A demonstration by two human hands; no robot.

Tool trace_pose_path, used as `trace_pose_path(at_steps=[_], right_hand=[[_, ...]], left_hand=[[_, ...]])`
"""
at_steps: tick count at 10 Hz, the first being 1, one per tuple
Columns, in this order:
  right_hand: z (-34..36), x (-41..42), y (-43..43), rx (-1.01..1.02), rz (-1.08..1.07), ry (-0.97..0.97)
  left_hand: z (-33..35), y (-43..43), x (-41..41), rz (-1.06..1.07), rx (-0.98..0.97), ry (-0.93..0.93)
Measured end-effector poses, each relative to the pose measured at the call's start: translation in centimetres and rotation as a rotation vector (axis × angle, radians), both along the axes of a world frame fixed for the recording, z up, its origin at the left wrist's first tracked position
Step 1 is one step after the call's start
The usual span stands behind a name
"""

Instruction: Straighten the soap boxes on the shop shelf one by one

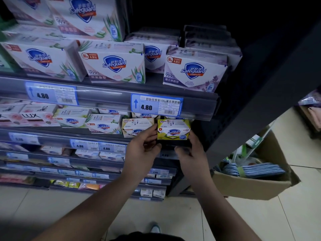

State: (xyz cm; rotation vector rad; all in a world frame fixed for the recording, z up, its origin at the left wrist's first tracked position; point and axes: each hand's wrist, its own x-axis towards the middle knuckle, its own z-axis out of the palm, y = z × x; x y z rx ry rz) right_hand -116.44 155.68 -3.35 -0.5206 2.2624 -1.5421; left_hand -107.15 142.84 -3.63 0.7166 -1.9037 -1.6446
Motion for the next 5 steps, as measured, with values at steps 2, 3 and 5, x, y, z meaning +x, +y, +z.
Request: trace_pose_path(at_steps=[2,3,5], right_hand=[[-0.7,-0.2,0.1,0.063,-0.075,-0.074],[-0.6,-0.2,0.0,0.068,-0.099,-0.077],[-0.4,2.0,-0.1,0.008,-0.228,0.222]], left_hand=[[-0.4,0.1,0.5,0.004,-0.004,-0.026],[0.0,0.0,0.7,0.029,0.088,-0.015],[0.7,-1.8,2.4,0.009,0.076,-0.041]])
